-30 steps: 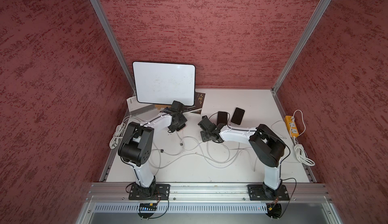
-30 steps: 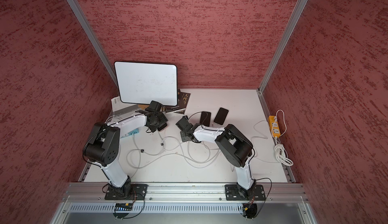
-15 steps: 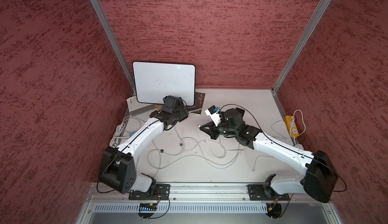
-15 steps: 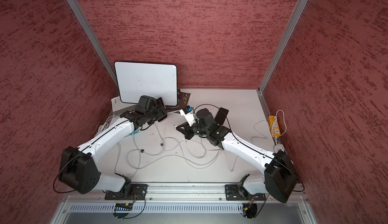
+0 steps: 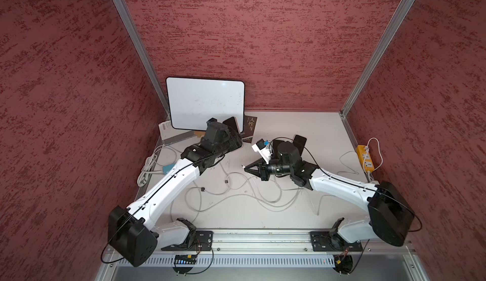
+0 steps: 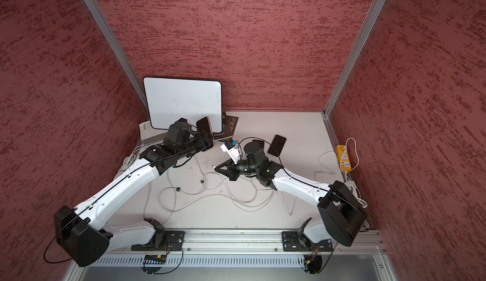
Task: Plug the charging cable into the phone
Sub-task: Pick up the charging cable from the center of the board, then insert the charging cable into the phone.
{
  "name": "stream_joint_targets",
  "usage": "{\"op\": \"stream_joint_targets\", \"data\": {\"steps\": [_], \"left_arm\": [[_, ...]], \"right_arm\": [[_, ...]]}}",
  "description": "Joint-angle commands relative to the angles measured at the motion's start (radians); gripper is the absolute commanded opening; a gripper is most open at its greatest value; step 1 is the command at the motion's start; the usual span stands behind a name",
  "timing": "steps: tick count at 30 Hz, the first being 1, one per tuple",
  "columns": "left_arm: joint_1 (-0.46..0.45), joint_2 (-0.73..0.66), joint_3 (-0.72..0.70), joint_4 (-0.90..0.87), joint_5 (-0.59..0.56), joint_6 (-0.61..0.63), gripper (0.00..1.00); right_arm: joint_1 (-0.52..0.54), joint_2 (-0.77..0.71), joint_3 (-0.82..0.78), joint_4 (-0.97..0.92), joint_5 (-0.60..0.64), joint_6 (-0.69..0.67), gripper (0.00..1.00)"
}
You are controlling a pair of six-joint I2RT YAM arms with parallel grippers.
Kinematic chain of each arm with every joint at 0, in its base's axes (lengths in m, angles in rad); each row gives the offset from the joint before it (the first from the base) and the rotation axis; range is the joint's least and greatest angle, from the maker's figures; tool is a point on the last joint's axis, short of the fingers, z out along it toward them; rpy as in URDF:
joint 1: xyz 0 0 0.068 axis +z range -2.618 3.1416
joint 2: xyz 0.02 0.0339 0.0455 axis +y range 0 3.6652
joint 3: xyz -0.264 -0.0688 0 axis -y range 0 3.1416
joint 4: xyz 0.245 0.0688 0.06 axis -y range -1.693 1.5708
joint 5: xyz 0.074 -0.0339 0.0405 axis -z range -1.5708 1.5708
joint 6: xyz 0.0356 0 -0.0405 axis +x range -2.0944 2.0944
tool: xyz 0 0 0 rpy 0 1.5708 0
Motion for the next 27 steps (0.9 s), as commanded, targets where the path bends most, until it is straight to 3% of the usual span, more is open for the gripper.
{"op": "stream_joint_targets", "data": {"steps": [1,10,27], "left_arm": [[-0.009,-0.011,-0.002,0.033,-0.043,-0.021,0.0],[-0.023,0.004,-0.009,0.002,-0.077,-0.103,0.0],[-0.037,0.008,-0.011,-0.03,-0.103,-0.139,0.0]], "right_arm": [[0.01,0.035,0.046,0.089,0.012,0.033,0.0],[0.012,0.062,0.051,0.171,0.121,0.042,0.0],[0.012,0.191,0.137,0.182,0.149,0.068,0.0]]}}
